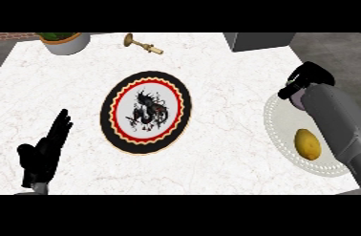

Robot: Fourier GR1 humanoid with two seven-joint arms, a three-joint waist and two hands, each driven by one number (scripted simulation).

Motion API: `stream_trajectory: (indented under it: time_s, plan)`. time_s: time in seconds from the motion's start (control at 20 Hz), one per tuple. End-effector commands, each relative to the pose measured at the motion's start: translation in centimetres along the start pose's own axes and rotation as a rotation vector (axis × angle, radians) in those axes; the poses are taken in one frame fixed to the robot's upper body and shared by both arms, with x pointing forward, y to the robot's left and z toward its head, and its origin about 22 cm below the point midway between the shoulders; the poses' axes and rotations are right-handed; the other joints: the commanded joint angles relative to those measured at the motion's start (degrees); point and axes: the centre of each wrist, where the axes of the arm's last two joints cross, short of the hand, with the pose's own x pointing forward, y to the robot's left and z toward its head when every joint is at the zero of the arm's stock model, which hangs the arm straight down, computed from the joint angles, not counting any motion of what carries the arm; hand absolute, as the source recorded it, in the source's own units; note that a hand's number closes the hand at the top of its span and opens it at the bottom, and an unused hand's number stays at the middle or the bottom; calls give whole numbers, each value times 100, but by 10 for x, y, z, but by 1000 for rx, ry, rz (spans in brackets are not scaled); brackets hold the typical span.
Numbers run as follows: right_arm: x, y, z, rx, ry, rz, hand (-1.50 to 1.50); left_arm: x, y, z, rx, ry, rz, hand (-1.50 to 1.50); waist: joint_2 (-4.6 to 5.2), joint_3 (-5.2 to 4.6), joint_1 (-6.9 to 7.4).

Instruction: Pick the eggplant from the placemat and place it in the plate

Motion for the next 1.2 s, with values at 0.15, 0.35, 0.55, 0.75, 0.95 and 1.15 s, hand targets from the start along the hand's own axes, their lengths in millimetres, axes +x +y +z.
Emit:
stream_trajectory:
  time_s: [0.15, 0.35, 0.55, 0.75, 0.95, 1.15]
  plan:
    - [95, 7, 58, -221, -63, -168, 150, 0, 3, 0, 7, 1, 4, 0, -33, -34, 93]
    - [141, 0, 102, -389, -117, -236, 150, -5, 4, 5, 2, 13, -4, 0, -56, -39, 187]
    - [181, 13, 149, -502, -152, -248, 150, 0, 1, 2, -15, 3, 6, 0, 28, -18, 231]
    - [214, 17, 203, -564, -181, -302, 150, 1, 5, 2, -23, -8, -5, 0, 115, 17, 303]
    - [222, 10, 223, -652, -150, -303, 150, 7, -10, -1, -51, -32, 16, 0, 240, 52, 454]
    - [224, 3, 237, -675, -94, -316, 150, 16, -9, -6, -82, -64, 12, 0, 360, 69, 647]
